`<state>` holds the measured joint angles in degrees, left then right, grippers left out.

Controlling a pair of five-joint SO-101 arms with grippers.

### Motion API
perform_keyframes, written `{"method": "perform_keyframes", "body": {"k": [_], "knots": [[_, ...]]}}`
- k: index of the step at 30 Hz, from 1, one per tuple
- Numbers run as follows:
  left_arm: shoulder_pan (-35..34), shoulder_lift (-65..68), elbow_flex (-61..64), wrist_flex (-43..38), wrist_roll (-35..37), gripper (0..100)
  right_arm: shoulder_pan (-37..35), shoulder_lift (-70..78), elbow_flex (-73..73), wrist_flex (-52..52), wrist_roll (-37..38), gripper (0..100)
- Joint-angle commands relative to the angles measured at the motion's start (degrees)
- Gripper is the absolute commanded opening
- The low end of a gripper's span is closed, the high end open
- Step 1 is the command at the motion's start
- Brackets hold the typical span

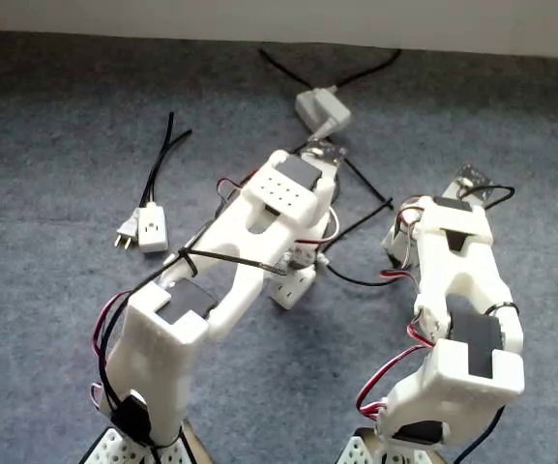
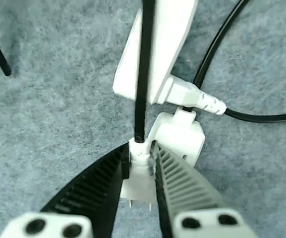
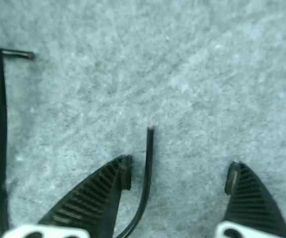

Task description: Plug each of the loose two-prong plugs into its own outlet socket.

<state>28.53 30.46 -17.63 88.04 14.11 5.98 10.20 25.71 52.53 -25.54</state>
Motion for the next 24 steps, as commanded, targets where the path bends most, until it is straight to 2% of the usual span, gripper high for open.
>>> {"method": "perform_keyframes", "body": {"k": [1, 8, 17, 20, 24], "knots": [[-0.4, -0.48, -2.59, 1.32, -0.44, 1, 0.4, -0.4, -0.13, -1.63, -0.26, 29.5], [-0.4, -1.01, -2.95, 1.41, -0.35, 1, 0.4, -0.4, -0.22, -1.71, -0.26, 29.5], [-0.4, -10.77, -0.48, 0.97, 0.35, 1, 0.4, -0.4, -0.04, -3.03, -0.26, 29.5], [-0.22, -13.67, 4.44, -2.55, 3.34, 1, 0.4, -0.4, -0.04, -3.03, -0.26, 29.5], [0.04, -22.64, 14.73, -9.67, 3.43, 1, 0.4, -0.4, -0.04, -3.12, -0.26, 29.5]]}}
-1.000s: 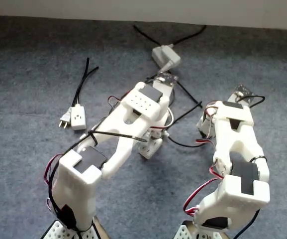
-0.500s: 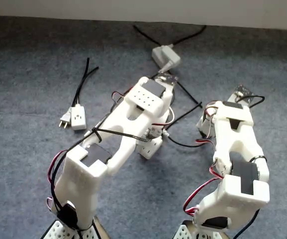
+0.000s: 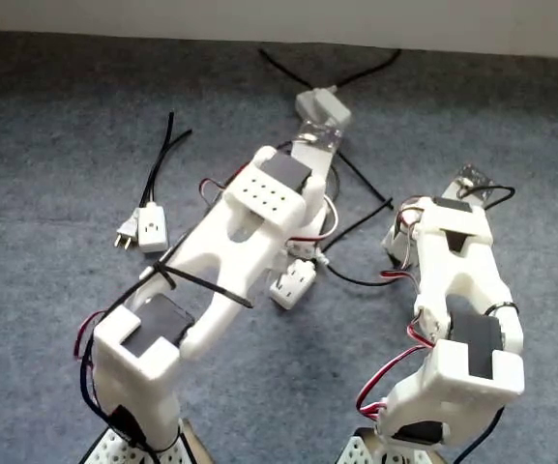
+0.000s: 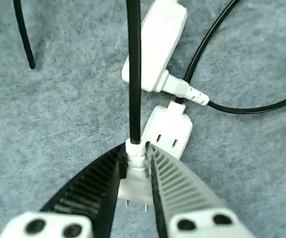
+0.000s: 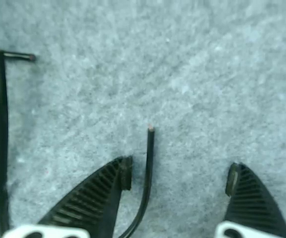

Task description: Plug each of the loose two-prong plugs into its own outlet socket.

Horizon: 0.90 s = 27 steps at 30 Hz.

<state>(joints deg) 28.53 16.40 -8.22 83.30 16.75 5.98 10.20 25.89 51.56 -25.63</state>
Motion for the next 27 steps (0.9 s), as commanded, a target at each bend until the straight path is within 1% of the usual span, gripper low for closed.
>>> {"method": "perform_keyframes", "body": {"k": [1, 4, 5, 8, 10, 12, 15, 19, 23, 27], "knots": [[0.13, -11.65, 8.66, -7.21, 0.7, 1, 0.4, -0.4, -0.22, -2.15, -0.18, 29.5], [0.13, -22.81, 20.7, -17.32, 0.53, 1, 0.4, -0.4, -0.22, -2.15, -0.18, 29.5], [0.13, -26.51, 24.75, -21.63, -0.53, 1, 0.4, -0.4, -0.22, -2.15, -0.18, 29.5], [1.01, -36.09, 36.79, -34.37, -7.12, 0, 0.4, -0.4, -0.22, -2.15, -0.18, 29.5], [1.8, -39.96, 43.12, -41.23, -9.41, 0, 0.4, -0.4, -0.22, -2.15, -0.18, 29.5], [1.98, -41.63, 46.9, -45.89, -10.37, 0, 0.4, -0.4, -0.22, -2.15, -0.18, 29.5], [1.63, -41.71, 48.31, -49.05, -10.64, 0, 0.4, -0.4, -0.22, -2.15, -0.18, 29.5], [1.98, -42.33, 49.1, -49.41, -10.29, 0, 0.4, -0.4, -0.22, -2.15, -0.18, 29.5], [1.98, -44.7, 54.46, -50.11, -10.02, 0, 0.4, -0.4, -0.22, -2.24, -0.18, 29.5], [2.07, -54.11, 64.31, -57.67, -5.98, 0, 0.4, -0.4, -0.22, -2.24, -0.18, 29.5]]}}
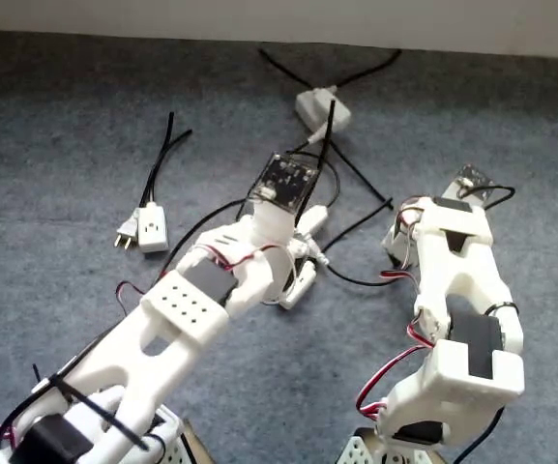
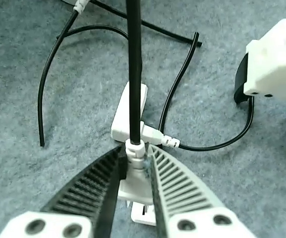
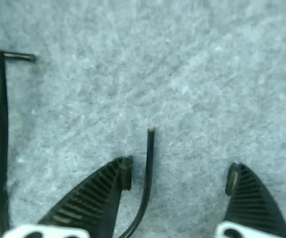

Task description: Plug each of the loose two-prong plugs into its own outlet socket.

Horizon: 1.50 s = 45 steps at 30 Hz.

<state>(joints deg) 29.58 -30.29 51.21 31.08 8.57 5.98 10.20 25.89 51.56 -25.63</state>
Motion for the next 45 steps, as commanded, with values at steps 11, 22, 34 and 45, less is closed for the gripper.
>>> {"method": "perform_keyframes", "body": {"k": [11, 22, 34, 45], "knots": [[2.33, -28.53, 26.51, -19.25, 2.29, 0, 0.4, -0.4, -0.13, -2.24, -0.18, 29.5], [7.69, -28.53, 37.05, -36.57, -6.59, 1, 0.4, -0.4, -0.13, -2.24, -0.18, 29.5], [3.82, -28.44, 45.14, -43.69, -6.59, 1, -0.04, -0.4, -0.13, -2.24, 1.23, 29.5], [8.04, -27.38, 45.41, -44.75, -6.59, 1, -0.4, -0.4, -0.13, -2.24, 1.41, 29.5]]}}
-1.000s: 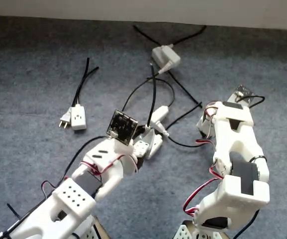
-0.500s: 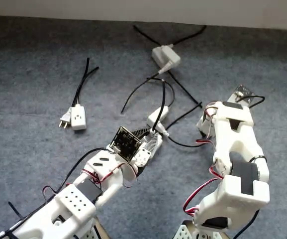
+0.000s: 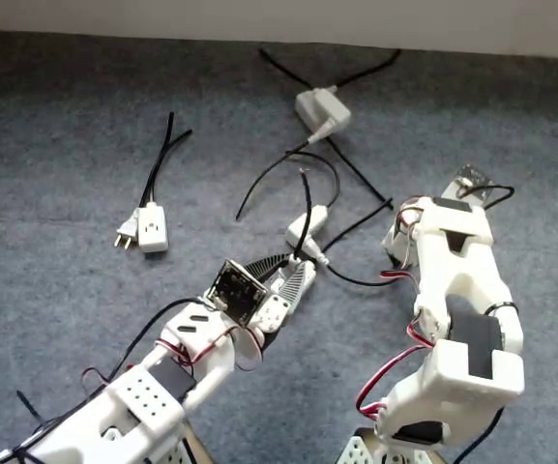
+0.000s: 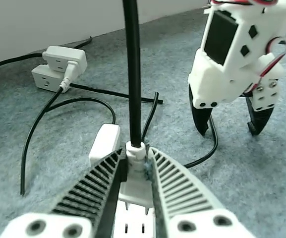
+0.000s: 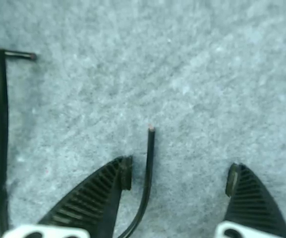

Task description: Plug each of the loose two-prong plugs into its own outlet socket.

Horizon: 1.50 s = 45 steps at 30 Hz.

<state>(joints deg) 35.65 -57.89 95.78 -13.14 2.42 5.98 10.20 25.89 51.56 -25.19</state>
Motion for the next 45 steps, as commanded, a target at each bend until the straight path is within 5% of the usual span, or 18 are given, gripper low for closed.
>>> {"method": "perform_keyframes", "body": {"k": [1, 11, 18, 28, 38, 45], "knots": [[2.15, 1.71, 0.75, -0.79, -0.44, 1, -0.4, -0.4, -0.13, -2.24, 0.97, 29.5], [0.13, 30.73, -7.69, -16.35, -0.53, 1, -0.22, -0.4, 0.75, -1.89, 0.97, 29.5], [0.13, 33.19, -3.03, -30.33, -0.7, 1, -0.22, -0.4, 1.27, -1.98, 0.97, 29.5], [-3.47, 25.8, 0.31, -29.89, -0.7, 1, -0.31, -0.4, 1.1, -2.15, 0.97, 29.5], [-3.03, 15.69, -4.0, -5.54, -0.44, 1, -0.4, -0.4, 1.1, -2.15, 0.97, 29.5], [-2.86, 12.26, -1.71, -5.1, -0.35, 1, -0.4, -0.4, 1.1, -2.24, 0.97, 29.5]]}}
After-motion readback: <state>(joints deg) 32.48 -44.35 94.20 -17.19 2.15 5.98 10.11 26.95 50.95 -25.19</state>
